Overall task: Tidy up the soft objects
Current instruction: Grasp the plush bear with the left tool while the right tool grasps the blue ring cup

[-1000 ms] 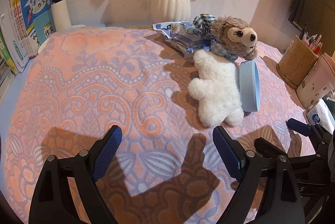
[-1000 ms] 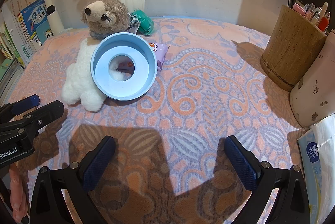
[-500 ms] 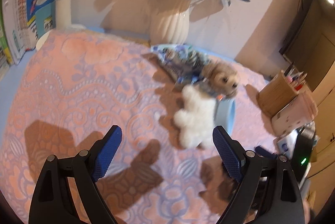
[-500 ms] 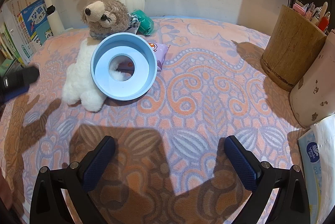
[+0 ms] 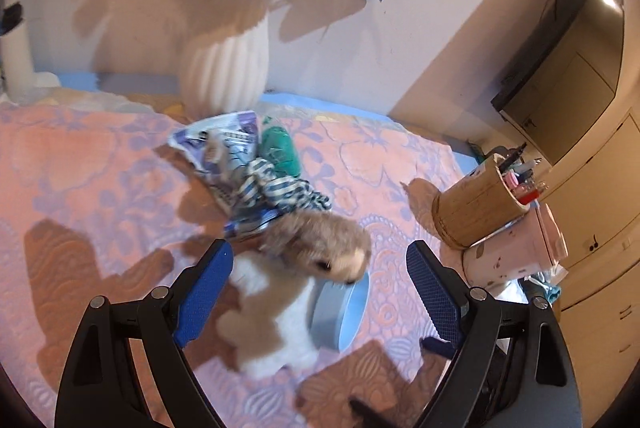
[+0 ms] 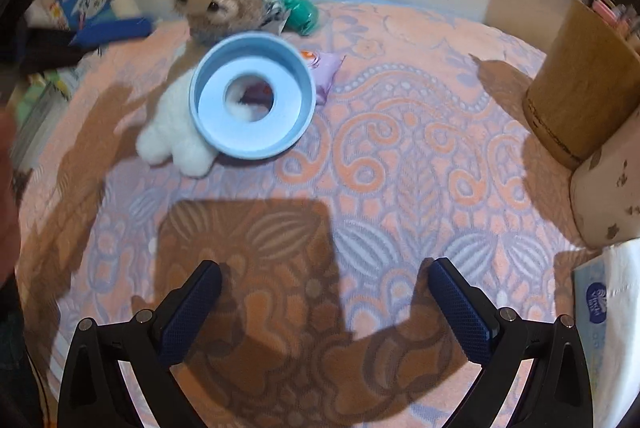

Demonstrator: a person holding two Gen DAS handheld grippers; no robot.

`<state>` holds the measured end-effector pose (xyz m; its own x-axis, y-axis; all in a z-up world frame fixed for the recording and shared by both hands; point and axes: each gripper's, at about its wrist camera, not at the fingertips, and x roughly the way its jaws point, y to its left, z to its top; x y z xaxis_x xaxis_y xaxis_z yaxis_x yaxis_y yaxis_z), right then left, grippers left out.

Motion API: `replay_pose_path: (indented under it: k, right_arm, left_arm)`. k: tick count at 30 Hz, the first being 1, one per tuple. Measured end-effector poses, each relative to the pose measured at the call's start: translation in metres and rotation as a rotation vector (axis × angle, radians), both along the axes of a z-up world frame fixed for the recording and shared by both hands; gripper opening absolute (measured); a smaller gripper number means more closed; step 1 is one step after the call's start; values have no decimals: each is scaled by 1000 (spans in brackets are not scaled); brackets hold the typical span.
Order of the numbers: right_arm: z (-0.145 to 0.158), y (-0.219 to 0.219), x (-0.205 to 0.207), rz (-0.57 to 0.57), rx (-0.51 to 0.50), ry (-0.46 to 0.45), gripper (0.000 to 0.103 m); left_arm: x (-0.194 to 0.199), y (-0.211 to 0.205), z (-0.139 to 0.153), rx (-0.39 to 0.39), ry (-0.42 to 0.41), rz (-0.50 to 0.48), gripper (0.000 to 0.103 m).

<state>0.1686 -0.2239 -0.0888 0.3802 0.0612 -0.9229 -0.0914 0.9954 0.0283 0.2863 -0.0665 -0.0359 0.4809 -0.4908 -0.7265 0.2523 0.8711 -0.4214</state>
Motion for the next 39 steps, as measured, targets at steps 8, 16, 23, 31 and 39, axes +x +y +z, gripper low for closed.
replay_pose_path:
  k: [8,16,23,31,39]
  right_arm:
    - [31,-21,30,-52,466,-109,103]
    - [5,-19,61,-104,575,-98,103]
    - [5,10,71,-79,418,-156,76]
    - [33,-13,46,-113,410,-257,66]
    - [58,-38,2,-166,343,-291,66]
  left_arm:
    - [13,-12,-14,17,-15,-34,51]
    - [13,30,-24,-213,-71,39,49]
    - [9,45,-20,-294,-111,39,49]
    - [-1,54,-11,-324,-124,48,48]
    - [-55,45,13,-285,-175,-16,47]
